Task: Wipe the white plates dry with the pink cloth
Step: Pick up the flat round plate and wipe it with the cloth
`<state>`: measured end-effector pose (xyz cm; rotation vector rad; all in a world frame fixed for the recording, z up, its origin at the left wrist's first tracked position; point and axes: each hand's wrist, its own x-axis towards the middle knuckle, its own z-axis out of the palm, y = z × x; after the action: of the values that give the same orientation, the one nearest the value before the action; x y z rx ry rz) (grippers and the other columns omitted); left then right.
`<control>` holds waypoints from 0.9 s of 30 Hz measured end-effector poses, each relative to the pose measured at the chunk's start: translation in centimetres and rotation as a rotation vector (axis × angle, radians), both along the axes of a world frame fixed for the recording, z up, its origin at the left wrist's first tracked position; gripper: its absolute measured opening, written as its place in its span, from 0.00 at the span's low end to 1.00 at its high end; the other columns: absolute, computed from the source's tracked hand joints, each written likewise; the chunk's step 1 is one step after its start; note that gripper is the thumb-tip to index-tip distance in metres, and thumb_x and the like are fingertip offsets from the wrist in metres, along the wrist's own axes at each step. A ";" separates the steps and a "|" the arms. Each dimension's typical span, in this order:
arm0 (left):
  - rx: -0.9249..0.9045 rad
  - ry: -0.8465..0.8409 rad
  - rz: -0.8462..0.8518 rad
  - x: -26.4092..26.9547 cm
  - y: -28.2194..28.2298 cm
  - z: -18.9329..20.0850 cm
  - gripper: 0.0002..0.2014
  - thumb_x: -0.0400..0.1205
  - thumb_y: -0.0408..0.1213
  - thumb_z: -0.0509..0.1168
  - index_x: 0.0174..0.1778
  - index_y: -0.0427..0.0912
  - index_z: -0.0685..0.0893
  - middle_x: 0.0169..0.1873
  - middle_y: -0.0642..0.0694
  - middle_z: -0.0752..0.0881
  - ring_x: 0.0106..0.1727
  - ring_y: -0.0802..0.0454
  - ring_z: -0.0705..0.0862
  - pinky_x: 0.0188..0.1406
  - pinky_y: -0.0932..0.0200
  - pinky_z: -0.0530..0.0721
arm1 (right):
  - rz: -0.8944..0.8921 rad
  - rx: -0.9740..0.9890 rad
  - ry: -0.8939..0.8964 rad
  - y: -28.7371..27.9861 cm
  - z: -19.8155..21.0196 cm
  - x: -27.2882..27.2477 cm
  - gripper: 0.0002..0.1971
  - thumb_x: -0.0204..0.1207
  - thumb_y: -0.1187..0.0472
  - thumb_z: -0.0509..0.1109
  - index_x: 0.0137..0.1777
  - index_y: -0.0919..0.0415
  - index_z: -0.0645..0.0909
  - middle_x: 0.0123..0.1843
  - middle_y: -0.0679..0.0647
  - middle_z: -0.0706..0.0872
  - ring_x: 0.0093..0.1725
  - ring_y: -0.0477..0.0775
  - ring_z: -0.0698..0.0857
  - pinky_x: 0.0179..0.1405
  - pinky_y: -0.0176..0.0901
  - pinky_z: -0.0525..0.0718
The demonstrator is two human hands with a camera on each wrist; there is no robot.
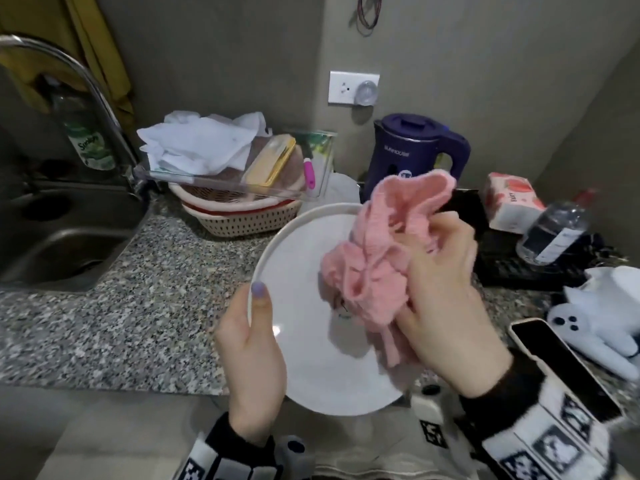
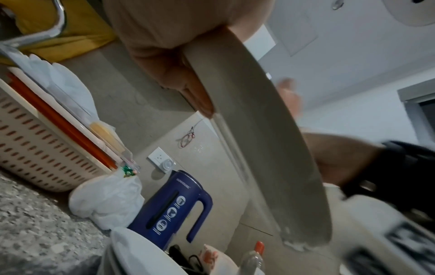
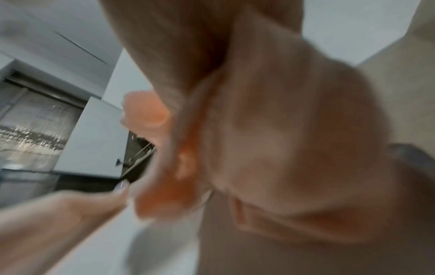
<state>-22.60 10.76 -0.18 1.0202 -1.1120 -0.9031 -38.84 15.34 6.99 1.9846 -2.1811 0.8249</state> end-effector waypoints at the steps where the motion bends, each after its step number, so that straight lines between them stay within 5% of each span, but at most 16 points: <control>1: -0.024 -0.025 0.002 -0.2 0.2 0.0 0.21 0.86 0.55 0.55 0.35 0.45 0.79 0.26 0.56 0.83 0.28 0.62 0.77 0.29 0.64 0.75 | -0.016 -0.001 0.127 -0.6 -0.6 0.4 0.32 0.65 0.54 0.77 0.68 0.63 0.73 0.68 0.63 0.66 0.65 0.61 0.64 0.53 0.58 0.78; 3: -0.048 -0.026 -0.004 -0.6 0.0 -0.1 0.19 0.85 0.53 0.55 0.36 0.44 0.79 0.26 0.55 0.83 0.28 0.64 0.77 0.28 0.65 0.76 | 0.085 0.097 0.244 -1.4 -2.5 2.2 0.48 0.54 0.42 0.79 0.70 0.70 0.71 0.67 0.71 0.71 0.64 0.67 0.67 0.51 0.62 0.82; 6: -0.007 0.047 -0.036 -0.1 -0.8 -0.9 0.16 0.87 0.48 0.59 0.37 0.45 0.80 0.26 0.53 0.84 0.29 0.62 0.80 0.33 0.61 0.80 | 0.370 0.113 0.313 -0.6 -4.3 4.5 0.35 0.60 0.42 0.73 0.63 0.62 0.72 0.67 0.63 0.70 0.65 0.63 0.68 0.50 0.55 0.83; 9: 0.002 0.056 -0.062 0.9 -0.9 -1.4 0.10 0.80 0.55 0.60 0.40 0.60 0.85 0.32 0.57 0.86 0.37 0.57 0.81 0.43 0.55 0.80 | 0.444 0.053 0.262 -0.5 -3.4 4.7 0.23 0.63 0.50 0.68 0.59 0.53 0.77 0.70 0.56 0.70 0.68 0.56 0.69 0.52 0.48 0.77; 13: -0.032 0.064 -0.024 0.3 -0.5 -0.8 0.25 0.78 0.66 0.57 0.38 0.46 0.81 0.29 0.43 0.79 0.33 0.52 0.76 0.34 0.53 0.76 | 0.193 -0.007 0.197 -3.1 -0.8 3.1 0.24 0.66 0.56 0.74 0.64 0.54 0.79 0.67 0.55 0.76 0.60 0.58 0.75 0.43 0.50 0.76; 16: 0.004 0.077 -0.097 0.6 -1.4 -0.7 0.32 0.77 0.68 0.61 0.47 0.37 0.85 0.36 0.49 0.83 0.38 0.57 0.82 0.42 0.59 0.82 | 0.381 -0.012 0.308 -2.1 -2.0 4.6 0.22 0.62 0.53 0.71 0.58 0.54 0.82 0.58 0.54 0.81 0.54 0.54 0.72 0.37 0.44 0.66; 18: 0.102 0.235 -0.136 1.4 -2.2 -0.8 0.29 0.72 0.69 0.67 0.45 0.43 0.87 0.38 0.46 0.86 0.44 0.48 0.86 0.47 0.53 0.86 | 0.518 0.012 0.331 -0.3 -3.8 5.5 0.20 0.64 0.49 0.59 0.55 0.52 0.81 0.58 0.51 0.82 0.60 0.53 0.76 0.42 0.44 0.75; 20: 0.085 0.166 -0.082 2.1 -2.1 -0.4 0.24 0.80 0.60 0.61 0.35 0.41 0.82 0.28 0.50 0.85 0.34 0.52 0.83 0.35 0.62 0.84 | 0.574 0.057 0.390 1.3 -4.9 4.4 0.21 0.62 0.50 0.53 0.56 0.49 0.75 0.60 0.47 0.77 0.64 0.51 0.78 0.44 0.49 0.79; 22: 0.052 0.080 -0.054 2.3 -1.4 0.0 0.21 0.82 0.54 0.55 0.33 0.43 0.80 0.20 0.57 0.83 0.24 0.66 0.78 0.25 0.71 0.77 | 0.588 0.023 0.455 2.4 -5.4 2.8 0.17 0.63 0.52 0.55 0.54 0.49 0.70 0.61 0.46 0.72 0.60 0.51 0.79 0.40 0.50 0.79; 27: 0.026 0.090 -0.161 0.8 -0.3 0.2 0.16 0.85 0.44 0.62 0.31 0.49 0.83 0.22 0.56 0.84 0.25 0.66 0.79 0.24 0.70 0.77 | 0.503 -0.068 0.446 0.3 -4.4 2.0 0.17 0.67 0.50 0.61 0.57 0.49 0.72 0.73 0.52 0.68 0.63 0.58 0.71 0.48 0.52 0.73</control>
<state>-21.84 10.47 0.05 0.9119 -1.1201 -1.0843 -36.80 15.66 2.57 2.4276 -1.4200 0.4195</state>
